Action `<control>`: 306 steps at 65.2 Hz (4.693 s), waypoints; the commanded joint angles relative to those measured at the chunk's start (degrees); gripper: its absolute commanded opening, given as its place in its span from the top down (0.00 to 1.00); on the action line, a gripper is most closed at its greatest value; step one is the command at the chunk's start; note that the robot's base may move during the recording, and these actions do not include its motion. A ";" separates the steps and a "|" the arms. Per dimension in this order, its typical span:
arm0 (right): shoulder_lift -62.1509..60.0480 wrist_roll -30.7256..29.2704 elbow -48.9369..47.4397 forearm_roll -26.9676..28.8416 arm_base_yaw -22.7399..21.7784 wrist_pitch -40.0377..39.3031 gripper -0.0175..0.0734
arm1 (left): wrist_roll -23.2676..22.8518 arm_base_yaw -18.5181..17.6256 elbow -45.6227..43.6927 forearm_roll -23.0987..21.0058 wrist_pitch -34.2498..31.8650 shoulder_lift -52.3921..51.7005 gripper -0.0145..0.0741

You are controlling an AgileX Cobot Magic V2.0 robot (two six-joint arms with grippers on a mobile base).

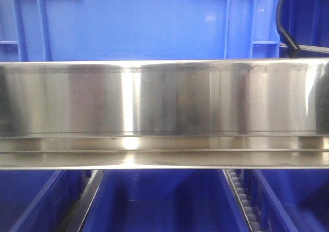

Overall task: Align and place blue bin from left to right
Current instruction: 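Close both grippers on opposite side walls of the blue bin, then lift the blue bin with both grippers and pull it off the shelf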

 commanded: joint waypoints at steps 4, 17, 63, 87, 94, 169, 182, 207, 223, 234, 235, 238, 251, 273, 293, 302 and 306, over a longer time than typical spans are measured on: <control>1.55 0.09 -0.68 2.93 -1.86 -0.63 0.18 | -0.54 1.07 -0.43 -1.03 -0.44 1.22 0.25; 3.58 0.09 -0.68 3.31 -3.08 -0.63 0.18 | -0.54 2.20 -0.43 -3.09 -0.44 3.10 0.25; 6.64 0.09 -0.68 3.55 -3.20 -0.63 0.51 | -0.54 2.31 -0.43 -3.51 -0.44 6.02 0.41; 6.64 0.09 -0.68 3.33 -3.20 -0.63 0.97 | -0.54 2.31 -0.55 -2.88 -0.44 6.02 0.96; 6.64 0.09 -0.68 3.20 -3.20 -0.63 0.97 | -0.54 2.31 -0.55 -2.83 -0.44 6.02 0.96; -6.21 0.09 -2.49 2.05 -3.20 -0.63 0.98 | -0.54 2.21 -8.60 -6.12 -0.44 -4.56 0.96; -6.09 -0.02 -4.27 1.93 -3.20 -1.64 0.98 | -0.54 1.19 -8.60 -7.55 -0.44 -4.56 0.96; -4.21 -0.02 -4.27 1.65 -3.20 -0.97 0.98 | -0.54 0.33 -8.60 -7.05 -0.44 -4.56 0.96; -4.21 -0.02 -4.27 -0.05 -3.20 -3.72 0.98 | -0.54 0.34 -8.60 -8.36 -0.44 -4.56 0.96; -4.21 -0.02 -4.27 -0.05 -3.20 -3.97 0.98 | -0.54 0.34 -8.60 -8.58 -0.44 -4.56 0.96; -4.21 -0.02 -4.27 -0.05 -3.20 -3.97 0.98 | -0.54 0.34 -8.60 -8.58 -0.44 -4.56 0.96; -4.21 -0.02 -4.27 -0.05 -3.20 -3.97 0.98 | -0.54 0.34 -8.60 -8.58 -0.44 -4.56 0.96; -4.21 -0.02 -4.27 -0.05 -3.20 -3.97 0.98 | -0.54 0.34 -8.60 -8.58 -0.44 -4.56 0.96; -4.21 -0.02 -4.27 -0.05 -3.20 -4.19 0.98 | -0.54 0.34 -8.60 -8.57 -0.44 -4.56 0.96; -4.21 -0.02 -4.27 -0.05 -3.20 -4.19 0.98 | -0.54 0.34 -8.60 -8.57 -0.44 -4.56 0.96; -4.21 -0.02 -4.27 -0.05 -3.20 -4.19 0.98 | -0.54 0.34 -8.60 -8.57 -0.44 -4.56 0.96; -4.21 -0.02 -4.27 -0.05 -3.20 -4.19 0.98 | -0.54 0.34 -8.60 -8.57 -0.44 -4.56 0.96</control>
